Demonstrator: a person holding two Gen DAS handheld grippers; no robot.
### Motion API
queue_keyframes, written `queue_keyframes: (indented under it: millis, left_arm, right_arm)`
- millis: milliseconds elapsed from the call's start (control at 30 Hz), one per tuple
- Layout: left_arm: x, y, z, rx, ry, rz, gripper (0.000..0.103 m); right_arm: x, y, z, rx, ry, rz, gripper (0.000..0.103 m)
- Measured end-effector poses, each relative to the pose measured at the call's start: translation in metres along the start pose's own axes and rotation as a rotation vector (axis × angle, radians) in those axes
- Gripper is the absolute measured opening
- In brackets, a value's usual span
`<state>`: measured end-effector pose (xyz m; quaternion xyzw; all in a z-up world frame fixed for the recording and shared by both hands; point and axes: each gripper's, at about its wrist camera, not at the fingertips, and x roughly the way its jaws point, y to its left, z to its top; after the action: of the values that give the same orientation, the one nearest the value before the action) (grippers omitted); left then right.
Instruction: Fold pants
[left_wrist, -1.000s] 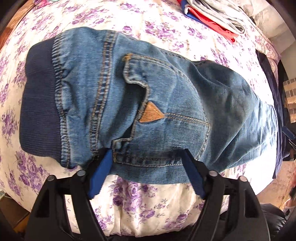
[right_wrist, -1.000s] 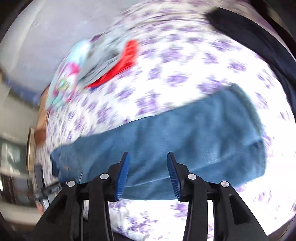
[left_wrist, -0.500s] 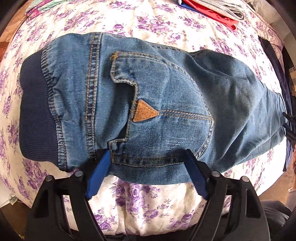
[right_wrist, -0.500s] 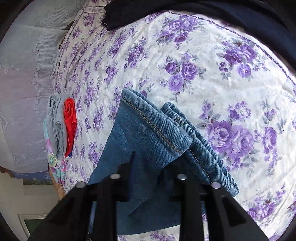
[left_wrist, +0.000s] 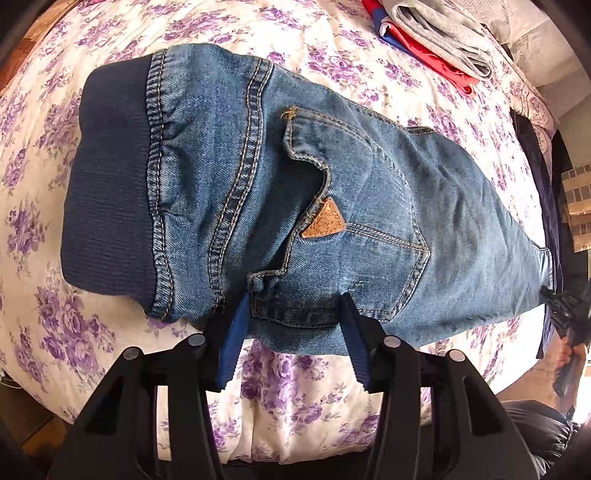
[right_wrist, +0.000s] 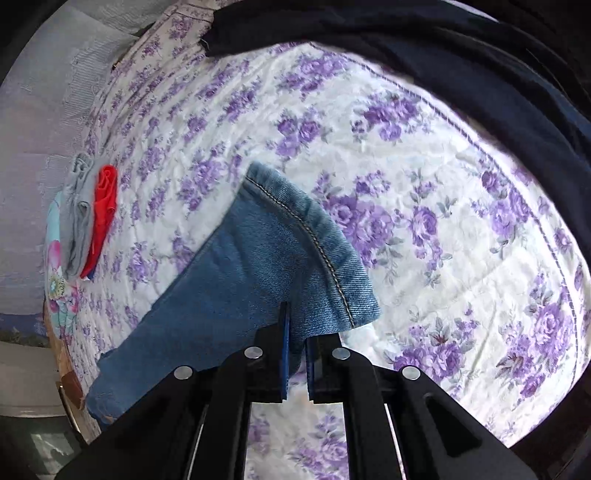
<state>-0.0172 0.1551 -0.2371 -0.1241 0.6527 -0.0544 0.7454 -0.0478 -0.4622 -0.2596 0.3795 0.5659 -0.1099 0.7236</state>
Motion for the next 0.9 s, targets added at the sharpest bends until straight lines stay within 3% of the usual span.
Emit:
queue_keyframes:
  millis: [100, 133, 167, 300, 367, 433, 500, 567, 633, 733, 800, 900]
  left_arm:
    - [-0.006, -0.009, -0.001, 0.031, 0.013, 0.015, 0.049]
    - [-0.010, -0.011, -0.001, 0.034, 0.015, 0.015, 0.050]
    - [-0.015, -0.011, -0.003, 0.033, 0.018, 0.012, 0.050]
    - [-0.046, -0.015, -0.010, 0.041, -0.022, 0.026, 0.046]
    - [-0.066, -0.020, -0.011, 0.053, -0.068, 0.014, 0.046]
    - [-0.080, -0.028, -0.006, 0.061, -0.112, -0.022, 0.046]
    - [-0.079, -0.041, 0.002, 0.088, -0.125, -0.063, 0.046]
    - [-0.061, -0.056, 0.012, 0.114, -0.095, -0.057, 0.046]
    - [-0.031, -0.075, 0.021, 0.132, -0.048, -0.069, 0.046]
    - [0.016, -0.079, 0.023, 0.126, 0.036, -0.046, 0.046]
    - [0.029, -0.076, 0.021, 0.115, 0.036, -0.041, 0.047]
    - [0.025, -0.067, 0.022, 0.073, 0.035, -0.091, 0.047]
  right_arm:
    - [-0.004, -0.002, -0.001, 0.011, 0.011, 0.003, 0.016]
    - [-0.010, 0.002, -0.001, -0.011, 0.022, -0.023, 0.029]
    - [-0.018, 0.006, -0.002, -0.042, 0.015, -0.079, 0.043]
    - [-0.060, 0.037, -0.010, -0.268, -0.148, -0.450, 0.047]
    - [-0.073, 0.066, -0.016, -0.378, -0.219, -0.483, 0.050]
    - [-0.072, 0.108, -0.022, -0.484, -0.198, -0.352, 0.050]
    - [-0.058, 0.163, -0.034, -0.610, -0.118, -0.156, 0.050]
    - [-0.033, 0.226, -0.054, -0.761, -0.013, 0.024, 0.050]
    - [-0.005, 0.290, -0.082, -0.929, 0.068, 0.137, 0.050]
    - [0.036, 0.363, -0.118, -1.149, 0.141, 0.212, 0.051]
    - [0.066, 0.394, -0.132, -1.205, 0.220, 0.228, 0.050]
    - [0.100, 0.419, -0.141, -1.259, 0.306, 0.191, 0.050]
